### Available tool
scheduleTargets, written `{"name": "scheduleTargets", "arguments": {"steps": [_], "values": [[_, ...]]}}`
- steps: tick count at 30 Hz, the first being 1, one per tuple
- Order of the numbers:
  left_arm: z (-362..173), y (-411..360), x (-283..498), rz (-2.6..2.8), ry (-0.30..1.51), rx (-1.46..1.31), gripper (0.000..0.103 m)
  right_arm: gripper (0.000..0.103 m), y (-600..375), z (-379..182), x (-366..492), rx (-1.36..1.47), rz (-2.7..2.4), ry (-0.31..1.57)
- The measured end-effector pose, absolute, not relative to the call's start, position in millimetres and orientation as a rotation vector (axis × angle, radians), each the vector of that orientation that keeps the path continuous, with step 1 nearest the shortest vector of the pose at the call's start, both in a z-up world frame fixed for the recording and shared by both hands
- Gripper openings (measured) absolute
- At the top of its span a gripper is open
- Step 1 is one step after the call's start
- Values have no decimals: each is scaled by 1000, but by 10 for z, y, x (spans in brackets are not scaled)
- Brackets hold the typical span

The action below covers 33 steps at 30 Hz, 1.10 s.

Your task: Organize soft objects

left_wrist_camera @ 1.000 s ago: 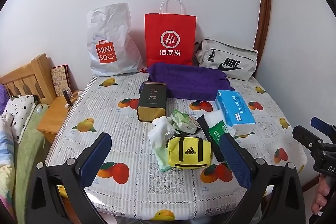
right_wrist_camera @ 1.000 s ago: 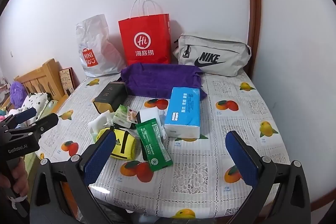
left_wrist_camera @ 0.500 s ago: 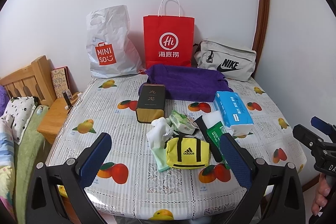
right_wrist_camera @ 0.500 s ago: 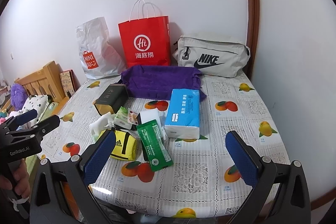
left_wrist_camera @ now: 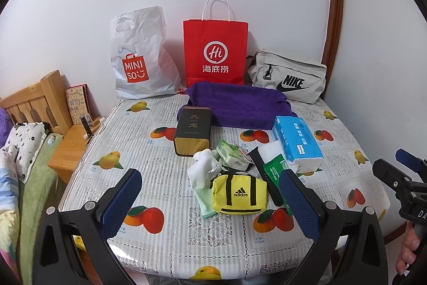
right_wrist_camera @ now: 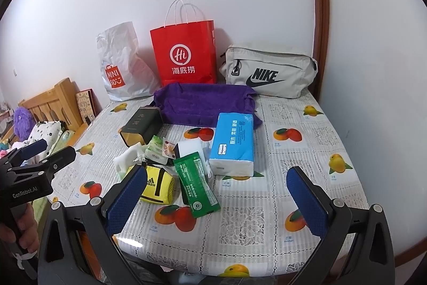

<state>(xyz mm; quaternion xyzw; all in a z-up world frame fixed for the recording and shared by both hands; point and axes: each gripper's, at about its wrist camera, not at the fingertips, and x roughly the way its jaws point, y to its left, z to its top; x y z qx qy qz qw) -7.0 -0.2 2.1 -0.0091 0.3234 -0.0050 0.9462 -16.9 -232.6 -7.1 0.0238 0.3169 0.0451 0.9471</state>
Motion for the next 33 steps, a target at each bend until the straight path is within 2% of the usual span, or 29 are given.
{"name": "scheduleTargets", "arguments": {"steps": [33], "values": [[24,28,-77,-11,659,-19,103,103,-2324,-56,-185,49,88,644]]}}
